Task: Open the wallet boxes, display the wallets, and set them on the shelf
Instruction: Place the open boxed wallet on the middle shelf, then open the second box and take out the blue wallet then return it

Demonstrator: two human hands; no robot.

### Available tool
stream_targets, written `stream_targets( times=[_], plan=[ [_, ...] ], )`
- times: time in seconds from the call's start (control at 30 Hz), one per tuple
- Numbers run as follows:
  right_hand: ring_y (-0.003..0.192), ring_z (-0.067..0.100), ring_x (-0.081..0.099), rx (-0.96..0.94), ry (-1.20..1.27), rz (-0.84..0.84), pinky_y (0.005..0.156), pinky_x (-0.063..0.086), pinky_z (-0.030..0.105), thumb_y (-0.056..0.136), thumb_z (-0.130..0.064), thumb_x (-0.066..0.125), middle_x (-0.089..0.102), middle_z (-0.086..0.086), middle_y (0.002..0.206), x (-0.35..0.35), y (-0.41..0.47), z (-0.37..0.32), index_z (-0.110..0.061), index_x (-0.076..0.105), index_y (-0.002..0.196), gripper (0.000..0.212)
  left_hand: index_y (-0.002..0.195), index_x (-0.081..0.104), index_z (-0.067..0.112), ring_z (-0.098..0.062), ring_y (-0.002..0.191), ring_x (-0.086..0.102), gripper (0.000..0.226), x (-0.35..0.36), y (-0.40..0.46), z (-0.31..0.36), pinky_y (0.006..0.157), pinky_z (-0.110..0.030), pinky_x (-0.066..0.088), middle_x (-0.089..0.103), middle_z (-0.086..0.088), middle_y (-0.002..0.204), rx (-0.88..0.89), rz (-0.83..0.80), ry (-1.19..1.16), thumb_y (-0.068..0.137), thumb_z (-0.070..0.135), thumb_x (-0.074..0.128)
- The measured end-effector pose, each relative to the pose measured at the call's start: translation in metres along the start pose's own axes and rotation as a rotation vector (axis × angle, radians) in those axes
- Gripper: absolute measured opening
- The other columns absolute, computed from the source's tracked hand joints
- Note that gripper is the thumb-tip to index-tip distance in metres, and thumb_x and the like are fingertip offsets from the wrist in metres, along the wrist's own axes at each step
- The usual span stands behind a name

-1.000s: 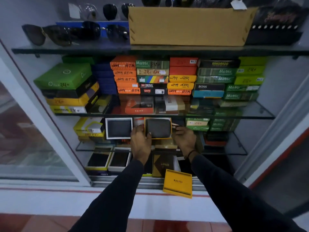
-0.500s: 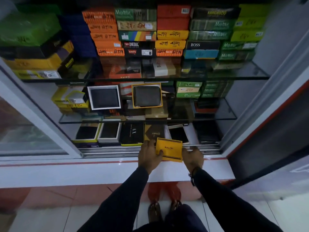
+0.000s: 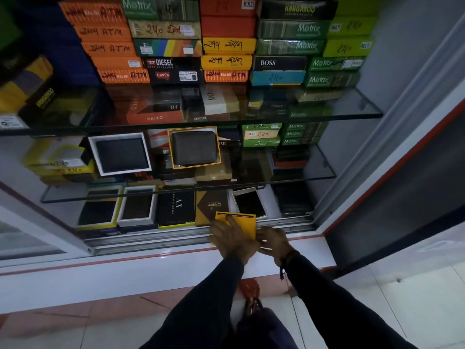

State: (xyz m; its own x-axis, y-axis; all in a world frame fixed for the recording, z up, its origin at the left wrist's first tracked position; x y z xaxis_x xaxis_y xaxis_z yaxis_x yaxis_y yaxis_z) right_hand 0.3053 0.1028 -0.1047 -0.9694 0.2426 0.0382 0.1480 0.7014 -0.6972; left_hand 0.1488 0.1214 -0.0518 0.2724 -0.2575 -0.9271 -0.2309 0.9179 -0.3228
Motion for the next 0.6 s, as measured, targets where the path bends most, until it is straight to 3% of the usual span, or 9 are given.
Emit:
stream_targets(
  times=[0.13, 0.23, 0.3, 0.4, 0.5, 0.6],
  plan=[
    [0.085, 0.029, 0.067, 0.014, -0.007, -0.008, 0.072, 0.057, 0.036, 0.092, -0.014, 0.06, 0.071, 0.017, 0.098, 0.002, 0.003, 0.0, -0.004, 0.07, 0.098, 0.016, 0.147, 0.022, 0.016, -0.046, 0.14, 0.033, 0.121, -0.01, -0.005, -0.006, 0.112, -0.057, 0.037, 0.027, -0.024, 0.154, 0.003, -0.042, -0.137, 0.056, 0.079, 0.07],
    [0.092, 0.031, 0.065, -0.049, -0.108, -0.044, 0.083, 0.059, 0.044, 0.09, -0.003, 0.062, 0.066, 0.017, 0.098, 0.004, 0.008, -0.005, -0.005, 0.066, 0.098, 0.009, 0.144, 0.027, 0.02, -0.043, 0.136, 0.038, 0.114, -0.022, -0.005, -0.02, 0.109, -0.055, 0.039, 0.031, -0.018, 0.149, -0.054, -0.067, -0.428, 0.057, 0.074, 0.076],
    [0.086, 0.026, 0.066, -0.058, -0.129, -0.036, 0.071, 0.06, 0.036, 0.091, -0.002, 0.062, 0.064, 0.013, 0.099, 0.0, 0.009, -0.006, -0.007, 0.062, 0.102, 0.012, 0.129, 0.038, 0.024, -0.036, 0.122, 0.048, 0.087, -0.035, -0.005, -0.027, 0.1, -0.05, 0.048, 0.039, -0.012, 0.133, -0.048, -0.099, -0.643, 0.063, 0.062, 0.08],
    [0.064, 0.015, 0.064, -0.025, -0.09, -0.033, 0.054, 0.055, 0.021, 0.087, 0.0, 0.069, 0.064, 0.01, 0.083, 0.0, 0.01, -0.007, -0.01, 0.067, 0.085, 0.011, 0.093, 0.045, 0.032, -0.024, 0.1, 0.058, 0.033, -0.05, -0.006, -0.034, 0.093, -0.043, 0.054, 0.055, 0.002, 0.102, 0.045, -0.198, -0.881, 0.083, 0.036, 0.076],
    [0.059, 0.015, 0.061, 0.031, -0.024, -0.077, 0.063, 0.051, 0.024, 0.08, -0.001, 0.077, 0.07, 0.009, 0.073, 0.006, 0.006, -0.001, -0.006, 0.073, 0.087, 0.009, 0.099, 0.048, 0.032, -0.017, 0.083, 0.061, 0.022, -0.062, -0.007, -0.036, 0.083, -0.039, 0.055, 0.062, 0.001, 0.097, 0.171, -0.194, -0.713, 0.09, 0.042, 0.066],
    [0.065, 0.017, 0.064, 0.047, 0.023, -0.134, 0.069, 0.051, 0.027, 0.08, -0.005, 0.078, 0.073, 0.009, 0.077, 0.015, 0.003, 0.002, -0.001, 0.075, 0.099, 0.02, 0.123, 0.048, 0.019, -0.023, 0.085, 0.067, 0.056, -0.073, -0.013, -0.024, 0.066, -0.033, 0.049, 0.067, -0.004, 0.1, 0.304, -0.007, -0.293, 0.085, 0.055, 0.065]
  ],
)
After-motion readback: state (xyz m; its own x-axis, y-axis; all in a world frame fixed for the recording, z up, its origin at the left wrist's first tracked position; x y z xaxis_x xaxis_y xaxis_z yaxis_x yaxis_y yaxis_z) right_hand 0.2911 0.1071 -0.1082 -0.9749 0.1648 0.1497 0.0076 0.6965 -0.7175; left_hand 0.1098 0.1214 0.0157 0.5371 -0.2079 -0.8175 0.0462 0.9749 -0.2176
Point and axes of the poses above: each hand's wrist, its own y-axis towards the middle knuckle, its own x-axis out of the palm, z = x × y, the point moved 10 cm from there along y, towards the middle knuckle
